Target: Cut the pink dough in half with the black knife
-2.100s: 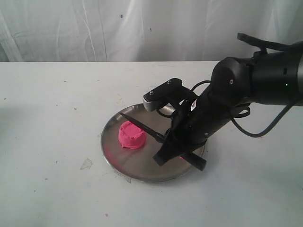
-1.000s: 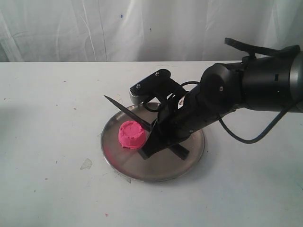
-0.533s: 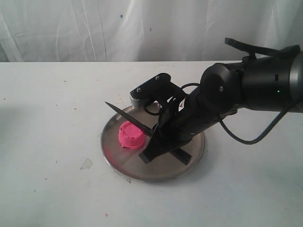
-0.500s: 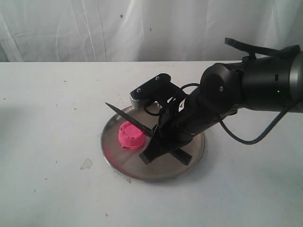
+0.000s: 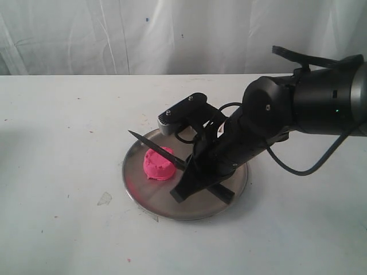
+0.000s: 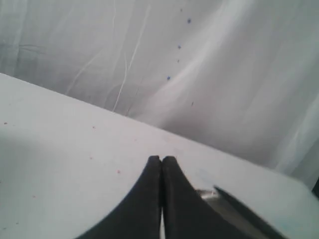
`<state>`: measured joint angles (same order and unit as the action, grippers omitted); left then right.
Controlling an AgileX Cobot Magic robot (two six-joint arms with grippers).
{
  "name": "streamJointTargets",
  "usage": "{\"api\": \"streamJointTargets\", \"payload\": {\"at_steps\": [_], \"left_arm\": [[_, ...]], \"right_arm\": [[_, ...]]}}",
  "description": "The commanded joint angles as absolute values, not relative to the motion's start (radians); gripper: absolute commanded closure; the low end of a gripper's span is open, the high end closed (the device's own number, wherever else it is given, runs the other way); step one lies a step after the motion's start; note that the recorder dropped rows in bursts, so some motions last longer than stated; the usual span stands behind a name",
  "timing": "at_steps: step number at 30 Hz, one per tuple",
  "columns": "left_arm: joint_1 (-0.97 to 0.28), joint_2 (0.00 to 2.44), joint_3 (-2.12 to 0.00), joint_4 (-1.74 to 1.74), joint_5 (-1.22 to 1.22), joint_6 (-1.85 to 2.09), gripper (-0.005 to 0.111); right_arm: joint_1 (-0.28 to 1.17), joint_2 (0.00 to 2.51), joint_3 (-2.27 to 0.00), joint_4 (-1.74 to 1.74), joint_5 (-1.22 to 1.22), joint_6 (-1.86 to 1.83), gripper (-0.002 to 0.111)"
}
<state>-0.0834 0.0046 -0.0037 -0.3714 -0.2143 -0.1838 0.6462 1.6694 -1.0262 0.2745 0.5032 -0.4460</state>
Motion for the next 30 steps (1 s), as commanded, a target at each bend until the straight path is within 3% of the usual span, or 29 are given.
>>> {"api": "streamJointTargets", "payload": {"at_steps": [1, 4, 7, 11, 14, 19, 20, 24, 30], "left_arm": [[-0.083, 0.0, 0.0, -0.392, -0.278, -0.445, 0.107], [-0.083, 0.0, 0.0, -0.381, -0.352, -0.615, 0.107], [-0.083, 0.0, -0.043, -0.144, -0.342, -0.718, 0.107], [-0.083, 0.028, -0.256, 0.251, -0.028, -0.933, 0.107], [-0.087, 0.111, -0.383, 0.307, 0.152, -0.903, 0.107], [-0.174, 0.318, -0.511, 0.031, 0.285, -0.508, 0.107], [-0.22, 0.425, -0.557, -0.137, 0.353, -0.248, 0.107], [-0.264, 0.678, -0.692, -0.403, 0.571, 0.18, 0.107], [-0.262, 1.166, -0.954, -0.458, 0.971, 0.483, 0.107]], "right_arm": [[0.647, 1.668, -1.026, 0.277, 0.496, -0.44, 0.108], [0.647, 1.668, -1.026, 0.277, 0.492, -0.44, 0.108], [0.647, 1.668, -1.026, 0.277, 0.492, -0.44, 0.108], [0.647, 1.668, -1.026, 0.277, 0.492, -0.44, 0.108], [0.647, 1.668, -1.026, 0.277, 0.492, -0.44, 0.108], [0.647, 1.668, -1.026, 0.277, 0.5, -0.44, 0.108], [0.647, 1.668, -1.026, 0.277, 0.505, -0.44, 0.108], [0.647, 1.668, -1.026, 0.277, 0.512, -0.444, 0.108], [0.647, 1.668, -1.026, 0.274, 0.532, -0.444, 0.108]]}}
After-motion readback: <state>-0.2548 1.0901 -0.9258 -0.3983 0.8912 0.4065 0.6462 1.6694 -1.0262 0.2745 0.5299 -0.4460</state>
